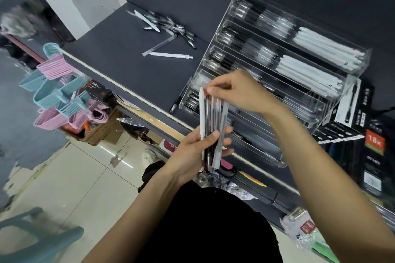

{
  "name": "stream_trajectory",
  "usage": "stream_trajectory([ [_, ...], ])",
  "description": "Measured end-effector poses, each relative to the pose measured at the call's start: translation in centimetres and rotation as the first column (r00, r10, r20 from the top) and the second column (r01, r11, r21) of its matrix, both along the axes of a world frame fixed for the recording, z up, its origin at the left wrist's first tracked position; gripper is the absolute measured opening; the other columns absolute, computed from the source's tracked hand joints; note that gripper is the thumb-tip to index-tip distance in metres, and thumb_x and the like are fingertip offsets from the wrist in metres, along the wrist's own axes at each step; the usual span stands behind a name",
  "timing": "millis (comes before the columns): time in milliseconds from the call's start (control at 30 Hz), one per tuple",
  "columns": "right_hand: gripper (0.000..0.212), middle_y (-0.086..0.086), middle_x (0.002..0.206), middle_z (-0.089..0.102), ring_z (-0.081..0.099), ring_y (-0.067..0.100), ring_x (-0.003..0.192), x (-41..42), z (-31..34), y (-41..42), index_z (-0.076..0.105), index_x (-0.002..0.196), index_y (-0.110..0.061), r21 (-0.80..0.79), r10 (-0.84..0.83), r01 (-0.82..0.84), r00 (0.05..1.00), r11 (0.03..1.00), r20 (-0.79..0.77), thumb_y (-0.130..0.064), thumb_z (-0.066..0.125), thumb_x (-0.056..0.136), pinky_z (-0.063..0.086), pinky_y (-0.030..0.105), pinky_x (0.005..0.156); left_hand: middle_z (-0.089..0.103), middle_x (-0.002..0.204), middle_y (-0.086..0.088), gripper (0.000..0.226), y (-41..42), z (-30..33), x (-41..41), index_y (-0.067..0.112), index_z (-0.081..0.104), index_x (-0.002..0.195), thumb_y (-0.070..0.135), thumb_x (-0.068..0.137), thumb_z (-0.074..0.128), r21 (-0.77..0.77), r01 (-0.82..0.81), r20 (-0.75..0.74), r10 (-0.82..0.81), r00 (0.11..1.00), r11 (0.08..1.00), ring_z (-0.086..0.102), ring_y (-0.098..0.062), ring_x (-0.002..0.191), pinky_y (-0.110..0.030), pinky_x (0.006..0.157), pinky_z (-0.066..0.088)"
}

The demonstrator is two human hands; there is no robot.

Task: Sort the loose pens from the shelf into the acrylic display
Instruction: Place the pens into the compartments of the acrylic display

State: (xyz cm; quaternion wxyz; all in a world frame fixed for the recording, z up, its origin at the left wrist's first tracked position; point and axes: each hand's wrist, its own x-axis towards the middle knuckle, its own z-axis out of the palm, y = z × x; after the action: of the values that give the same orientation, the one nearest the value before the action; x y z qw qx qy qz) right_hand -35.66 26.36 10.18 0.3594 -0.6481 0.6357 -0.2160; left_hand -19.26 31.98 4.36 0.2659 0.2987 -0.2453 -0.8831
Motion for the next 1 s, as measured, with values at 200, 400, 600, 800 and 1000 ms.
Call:
stream_trajectory([
  [200,0.026,-0.006,0.111,0.067,0.059,0.007,0.107,-0.1,-0.2,-1.0,0.071,0.103,-0.015,0.081,0.106,-0.120,0.982,0.989,0.156,-0.032,0.066,0.084,0.045,0.026,0.098,0.072,0.102,-0.005,0.025,-0.6,0.1,0.2,0.005,0.066,0.107,0.010,0.085,0.055,-0.025,0.031,0.005,-0.031,0.999,0.999,0.067,-0.014,0.078,-0.029,0.074,0.058],
  [400,0.004,-0.009,0.071,0.056,0.052,-0.002,0.064,-0.4,3.7,-1.2,0.061,0.087,-0.019,-0.141,-0.207,0.292,0.877,0.946,0.433,-0.016,0.061,0.090,0.040,0.011,0.061,0.071,0.106,-0.004,0.029,0.0,-0.4,0.1,0.008,0.061,0.116,0.009,0.088,0.052,-0.051,-0.008,0.035,0.010,0.999,0.999,0.068,-0.015,0.086,-0.029,0.078,0.057],
  [600,0.018,0.002,0.084,0.071,0.068,0.014,0.074,2.5,1.3,5.6,0.051,0.087,-0.023,-0.203,-0.441,0.589,0.753,0.782,0.488,-0.009,0.062,0.087,0.052,0.022,0.066,0.069,0.110,-0.004,0.024,-1.5,-0.2,-0.3,0.008,0.059,0.115,0.005,0.097,0.043,0.022,-0.374,0.035,0.373,0.927,0.927,0.068,-0.015,0.094,-0.033,0.086,0.056],
  [800,0.010,-0.024,0.088,0.065,0.064,-0.007,0.080,6.0,-4.5,9.1,0.062,0.101,-0.018,-0.294,-0.539,0.618,0.783,0.729,0.310,-0.015,0.062,0.091,0.047,0.007,0.066,0.069,0.105,-0.005,0.018,-2.1,0.6,-1.4,0.012,0.061,0.100,0.006,0.098,0.044,0.044,-0.490,0.020,0.490,0.872,0.871,0.066,-0.019,0.097,-0.041,0.093,0.052],
  [1000,0.009,-0.011,0.084,0.071,0.066,-0.001,0.074,6.2,-5.2,9.6,0.065,0.098,-0.015,-0.283,-0.572,0.630,0.776,0.723,0.265,-0.017,0.065,0.089,0.051,0.011,0.063,0.070,0.098,0.000,0.018,-1.5,0.3,-2.0,0.018,0.061,0.102,0.008,0.098,0.047,0.027,-0.486,0.088,0.482,0.872,0.874,0.066,-0.015,0.087,-0.034,0.082,0.055],
])
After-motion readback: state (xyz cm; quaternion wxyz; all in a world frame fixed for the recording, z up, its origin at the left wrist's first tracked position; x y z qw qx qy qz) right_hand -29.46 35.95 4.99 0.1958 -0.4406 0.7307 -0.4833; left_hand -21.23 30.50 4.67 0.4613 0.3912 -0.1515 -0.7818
